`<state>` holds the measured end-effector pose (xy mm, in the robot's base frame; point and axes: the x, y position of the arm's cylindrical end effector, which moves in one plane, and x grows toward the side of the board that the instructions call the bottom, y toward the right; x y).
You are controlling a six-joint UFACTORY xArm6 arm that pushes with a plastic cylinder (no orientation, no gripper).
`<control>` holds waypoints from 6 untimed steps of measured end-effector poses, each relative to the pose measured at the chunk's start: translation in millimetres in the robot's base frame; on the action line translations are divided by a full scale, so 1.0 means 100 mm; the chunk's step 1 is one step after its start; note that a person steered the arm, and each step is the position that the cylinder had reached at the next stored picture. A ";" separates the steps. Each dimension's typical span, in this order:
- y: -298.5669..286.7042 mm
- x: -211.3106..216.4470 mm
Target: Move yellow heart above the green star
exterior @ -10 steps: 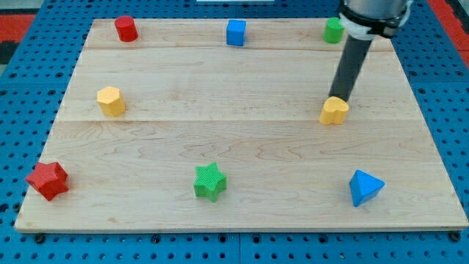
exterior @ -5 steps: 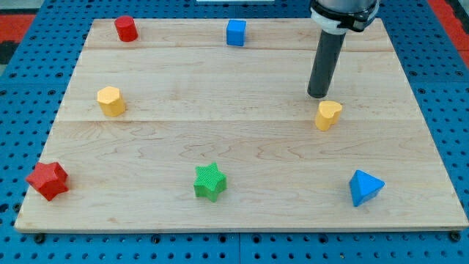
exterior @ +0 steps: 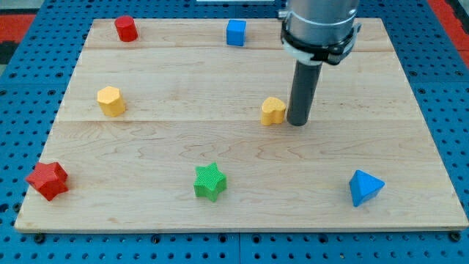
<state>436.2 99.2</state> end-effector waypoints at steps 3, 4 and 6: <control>-0.77 0.37; -0.80 0.32; -1.09 0.32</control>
